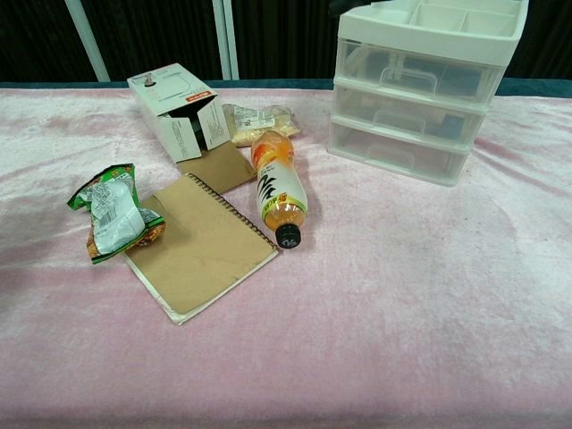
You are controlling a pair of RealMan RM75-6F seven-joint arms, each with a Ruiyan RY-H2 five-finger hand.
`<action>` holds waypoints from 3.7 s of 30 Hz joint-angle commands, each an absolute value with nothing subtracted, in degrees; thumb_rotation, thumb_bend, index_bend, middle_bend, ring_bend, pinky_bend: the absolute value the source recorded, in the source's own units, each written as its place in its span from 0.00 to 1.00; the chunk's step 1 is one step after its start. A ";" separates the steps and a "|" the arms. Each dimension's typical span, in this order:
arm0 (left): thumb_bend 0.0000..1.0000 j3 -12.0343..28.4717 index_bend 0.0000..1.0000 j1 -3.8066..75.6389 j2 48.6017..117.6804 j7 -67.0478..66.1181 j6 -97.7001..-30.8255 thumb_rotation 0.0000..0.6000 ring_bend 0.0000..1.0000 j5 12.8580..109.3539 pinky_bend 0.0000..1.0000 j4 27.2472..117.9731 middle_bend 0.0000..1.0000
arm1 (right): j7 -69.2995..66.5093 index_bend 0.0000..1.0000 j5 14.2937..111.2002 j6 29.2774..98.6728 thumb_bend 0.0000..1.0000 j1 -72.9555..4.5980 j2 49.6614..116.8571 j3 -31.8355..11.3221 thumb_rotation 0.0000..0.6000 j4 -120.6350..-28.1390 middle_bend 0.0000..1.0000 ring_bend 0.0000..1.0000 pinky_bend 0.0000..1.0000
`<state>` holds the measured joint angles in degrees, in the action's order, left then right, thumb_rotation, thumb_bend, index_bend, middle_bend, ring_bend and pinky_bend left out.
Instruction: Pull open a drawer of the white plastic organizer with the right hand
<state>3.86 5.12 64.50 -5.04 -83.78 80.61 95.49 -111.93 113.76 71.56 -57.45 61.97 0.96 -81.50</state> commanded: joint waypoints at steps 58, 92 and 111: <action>0.35 3.48 0.08 4.76 64.27 -5.55 -84.25 1.00 0.02 81.44 0.03 95.92 0.06 | -33.17 0.07 62.12 51.77 0.50 -46.36 83.02 -6.02 1.00 -89.26 0.66 0.76 0.80; 0.36 3.49 0.08 4.63 64.05 -5.28 -84.34 1.00 0.02 81.36 0.03 96.05 0.06 | -24.81 0.05 52.33 54.77 0.53 -40.94 92.40 -18.42 1.00 -81.46 0.67 0.76 0.80; 0.35 3.44 0.08 4.54 63.98 -5.36 -84.39 1.00 0.02 81.37 0.03 96.16 0.06 | -21.47 0.02 51.42 55.36 0.55 -39.60 97.03 -21.18 1.00 -80.24 0.68 0.76 0.80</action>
